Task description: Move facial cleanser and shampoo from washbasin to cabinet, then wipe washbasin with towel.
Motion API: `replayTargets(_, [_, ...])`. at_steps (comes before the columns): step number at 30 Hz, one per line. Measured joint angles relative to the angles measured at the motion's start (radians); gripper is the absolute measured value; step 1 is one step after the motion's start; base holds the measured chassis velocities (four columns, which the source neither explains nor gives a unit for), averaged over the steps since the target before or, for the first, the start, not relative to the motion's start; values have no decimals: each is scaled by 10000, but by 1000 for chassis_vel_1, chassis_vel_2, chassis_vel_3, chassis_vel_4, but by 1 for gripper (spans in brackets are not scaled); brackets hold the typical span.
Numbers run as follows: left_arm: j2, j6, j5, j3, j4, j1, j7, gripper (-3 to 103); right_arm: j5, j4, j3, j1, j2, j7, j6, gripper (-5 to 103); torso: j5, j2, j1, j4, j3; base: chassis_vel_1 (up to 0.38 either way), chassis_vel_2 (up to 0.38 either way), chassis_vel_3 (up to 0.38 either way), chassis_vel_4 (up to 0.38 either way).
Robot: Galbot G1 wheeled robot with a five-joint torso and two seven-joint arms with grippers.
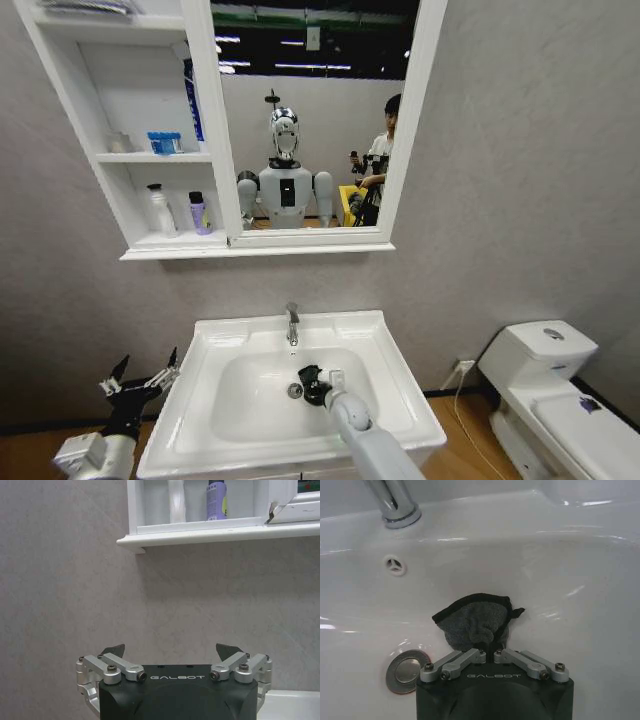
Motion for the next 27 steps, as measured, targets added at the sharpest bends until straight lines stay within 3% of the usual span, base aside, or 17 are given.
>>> replayTargets(14, [0, 0, 0, 0, 0, 0, 0, 100, -400, 1860, 1082, -728, -992, 307, 160, 2, -3, 0, 0, -5, 0, 0, 0, 0, 0])
replayTargets(22, [0, 0, -1, 0, 0, 0, 0, 100, -445, 3485, 1686, -823, -1598, 883, 38, 2, -2, 0, 0, -1, 0, 0, 0, 0, 0])
replayTargets(27, [0, 1, 0, 0, 0, 0, 0, 100, -380, 3417, 2331, -866, -2085, 683, 173, 2, -2, 0, 0, -3, -1, 0, 0, 0, 0])
